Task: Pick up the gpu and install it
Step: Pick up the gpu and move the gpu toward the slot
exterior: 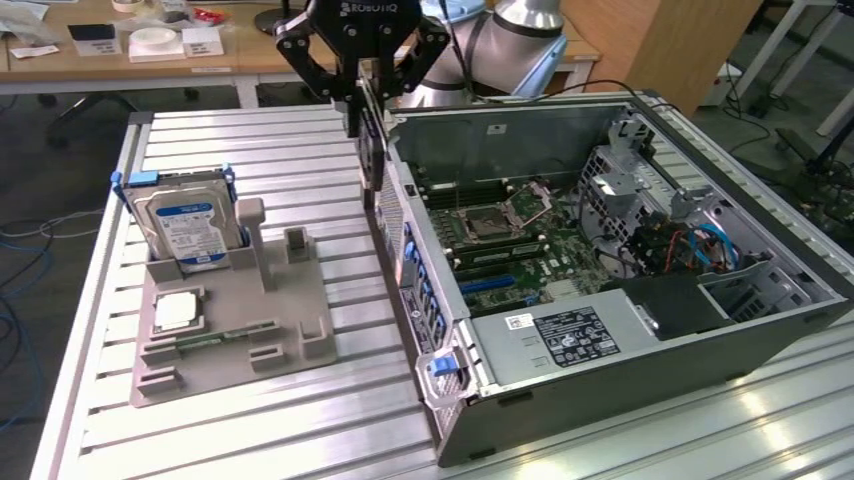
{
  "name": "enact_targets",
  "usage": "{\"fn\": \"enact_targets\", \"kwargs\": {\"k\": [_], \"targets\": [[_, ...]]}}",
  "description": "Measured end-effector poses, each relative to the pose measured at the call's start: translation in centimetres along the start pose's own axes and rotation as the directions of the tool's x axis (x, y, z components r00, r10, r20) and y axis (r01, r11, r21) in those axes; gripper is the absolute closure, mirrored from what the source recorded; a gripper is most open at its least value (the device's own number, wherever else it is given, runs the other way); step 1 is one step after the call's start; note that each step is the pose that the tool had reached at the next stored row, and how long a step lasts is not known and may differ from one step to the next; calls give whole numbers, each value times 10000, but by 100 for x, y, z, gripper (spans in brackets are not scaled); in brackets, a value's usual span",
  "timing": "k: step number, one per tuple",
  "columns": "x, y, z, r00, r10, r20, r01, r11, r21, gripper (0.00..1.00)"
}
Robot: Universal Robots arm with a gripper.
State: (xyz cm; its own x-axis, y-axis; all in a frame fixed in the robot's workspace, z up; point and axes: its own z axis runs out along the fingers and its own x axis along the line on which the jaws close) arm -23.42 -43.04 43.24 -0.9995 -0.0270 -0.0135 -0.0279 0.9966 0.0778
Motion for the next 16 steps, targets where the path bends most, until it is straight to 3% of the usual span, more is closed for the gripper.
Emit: {"fn": "enact_targets", "kwargs": {"k": [16], "targets": [[-170, -5, 6, 10000, -2, 0, 2, 10000, 0, 72]]}}
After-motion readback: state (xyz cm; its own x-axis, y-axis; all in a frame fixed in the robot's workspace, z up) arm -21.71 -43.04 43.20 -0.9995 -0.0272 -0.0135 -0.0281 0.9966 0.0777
